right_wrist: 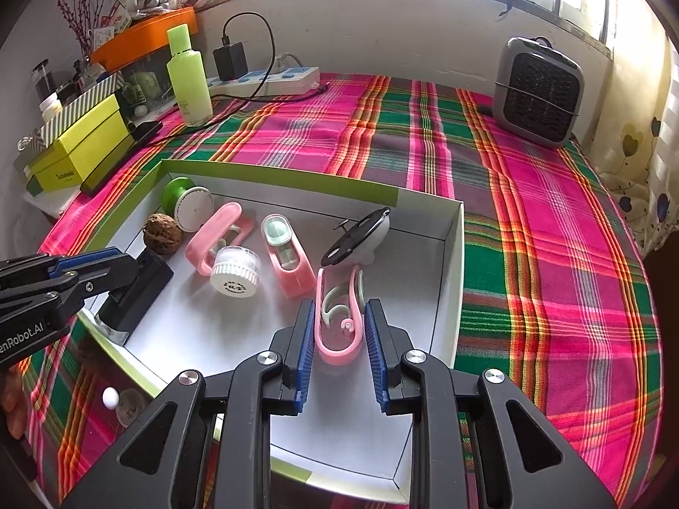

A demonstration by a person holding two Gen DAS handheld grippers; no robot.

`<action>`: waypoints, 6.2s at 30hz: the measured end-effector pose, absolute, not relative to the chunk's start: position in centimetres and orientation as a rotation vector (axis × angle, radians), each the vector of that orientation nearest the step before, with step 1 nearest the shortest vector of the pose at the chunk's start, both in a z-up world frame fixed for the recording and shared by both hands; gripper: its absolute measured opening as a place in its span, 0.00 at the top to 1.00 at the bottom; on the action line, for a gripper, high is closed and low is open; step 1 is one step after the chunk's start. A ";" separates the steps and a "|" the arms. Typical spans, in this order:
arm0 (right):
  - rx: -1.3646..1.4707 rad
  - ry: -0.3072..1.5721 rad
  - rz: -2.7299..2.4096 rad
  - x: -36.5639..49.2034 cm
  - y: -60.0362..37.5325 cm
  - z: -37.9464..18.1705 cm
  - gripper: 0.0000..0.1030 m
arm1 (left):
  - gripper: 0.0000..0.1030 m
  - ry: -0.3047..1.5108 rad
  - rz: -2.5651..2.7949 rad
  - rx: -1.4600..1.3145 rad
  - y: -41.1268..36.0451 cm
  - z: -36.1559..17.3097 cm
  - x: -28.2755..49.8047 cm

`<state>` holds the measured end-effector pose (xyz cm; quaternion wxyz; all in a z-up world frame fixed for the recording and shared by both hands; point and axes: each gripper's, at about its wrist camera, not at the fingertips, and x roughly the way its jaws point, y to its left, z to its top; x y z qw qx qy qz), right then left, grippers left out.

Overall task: Organize objects
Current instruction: 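Lower the black stamp into the box and open left tool while right releases the pink hook, then withdraw both tools from the box toward the walnut and white-knob stamp, then close right tool on the small white-knob stamp, then close left tool on the brown walnut beside the box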

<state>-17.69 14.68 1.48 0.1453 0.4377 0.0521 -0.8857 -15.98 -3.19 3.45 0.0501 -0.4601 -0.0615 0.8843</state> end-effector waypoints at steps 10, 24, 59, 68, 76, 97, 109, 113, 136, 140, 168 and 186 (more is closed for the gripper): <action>1.258 0.144 -2.562 -17.7 14.7 1.5 0.76 | 0.73 -0.194 2.712 -1.411 -3.5 3.4 -16.0; 1.236 0.140 -2.580 -16.8 14.6 1.9 0.59 | 0.62 -0.175 2.727 -1.412 -3.5 3.3 -15.4; 1.117 0.075 -2.638 -9.8 13.9 4.2 0.59 | 0.57 -0.099 2.823 -1.253 -2.9 5.4 -8.5; 1.084 0.027 -2.620 -7.9 13.4 4.0 0.59 | 0.57 -0.097 2.827 -1.229 -3.2 5.0 -6.7; 1.096 0.036 -2.591 -7.1 12.8 3.2 0.59 | 0.54 -0.128 2.803 -1.237 -4.0 3.8 -5.4; 1.148 0.049 -2.450 -7.6 9.4 1.2 0.59 | 0.52 -0.221 2.767 -1.304 -6.3 1.3 -5.2; 1.181 0.103 -2.417 -8.5 7.8 0.5 0.59 | 0.52 -0.246 2.763 -1.312 -7.0 1.1 -5.3; 1.186 0.135 -2.426 -8.8 7.6 0.5 0.59 | 0.52 -0.244 2.764 -1.313 -7.0 1.1 -5.3; 1.187 0.246 -2.468 -8.3 7.4 0.5 0.73 | 0.52 -0.249 2.725 -1.287 -6.2 1.3 -6.2; 1.190 0.238 -2.468 -8.2 7.6 0.5 0.73 | 0.52 -0.250 2.721 -1.275 -6.1 1.4 -6.7; 1.201 0.172 -2.466 -7.9 9.2 0.6 0.73 | 0.63 -0.202 2.710 -1.291 -4.6 1.1 -8.8; 1.200 0.174 -2.467 -7.8 9.2 0.6 0.74 | 0.71 -0.184 2.723 -1.286 -4.7 1.2 -8.4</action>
